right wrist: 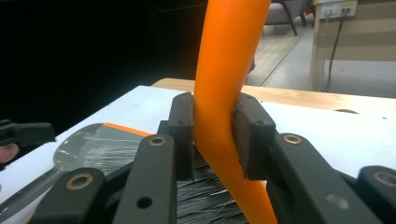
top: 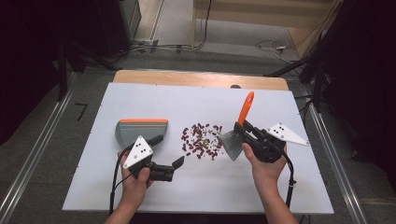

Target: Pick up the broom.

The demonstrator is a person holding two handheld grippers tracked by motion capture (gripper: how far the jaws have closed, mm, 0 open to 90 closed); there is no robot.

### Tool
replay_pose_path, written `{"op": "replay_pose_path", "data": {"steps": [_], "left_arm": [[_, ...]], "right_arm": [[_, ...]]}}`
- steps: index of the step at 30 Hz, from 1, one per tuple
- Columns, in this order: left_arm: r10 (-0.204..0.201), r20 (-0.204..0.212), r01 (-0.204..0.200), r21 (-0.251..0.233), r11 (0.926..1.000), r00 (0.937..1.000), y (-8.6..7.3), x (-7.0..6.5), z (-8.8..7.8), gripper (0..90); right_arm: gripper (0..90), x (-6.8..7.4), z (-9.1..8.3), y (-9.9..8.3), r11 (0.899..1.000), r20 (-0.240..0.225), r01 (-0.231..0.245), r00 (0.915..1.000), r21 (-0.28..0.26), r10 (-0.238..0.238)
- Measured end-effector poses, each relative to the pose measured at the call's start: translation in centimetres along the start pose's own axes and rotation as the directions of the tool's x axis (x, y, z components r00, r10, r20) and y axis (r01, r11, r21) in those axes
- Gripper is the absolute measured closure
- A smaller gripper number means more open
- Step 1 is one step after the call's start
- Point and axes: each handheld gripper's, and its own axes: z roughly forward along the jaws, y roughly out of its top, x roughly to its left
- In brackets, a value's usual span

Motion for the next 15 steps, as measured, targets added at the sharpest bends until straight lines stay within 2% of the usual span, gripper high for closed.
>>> {"op": "replay_pose_path", "data": {"steps": [9,15], "left_arm": [[-0.008,0.044,0.007,0.022,0.9997,0.9990,-0.1,-0.9,0.8,0.0],[-0.011,0.058,0.009,0.030,0.9995,0.9983,-0.3,-1.3,1.1,0.0]], "right_arm": [[69.2,1.5,0.5,-0.1,1.000,-0.043,0.005,0.9991,0.001,-0.005],[69.1,2.5,0.9,-0.3,1.000,-0.071,0.011,0.9975,0.009,-0.010]]}}
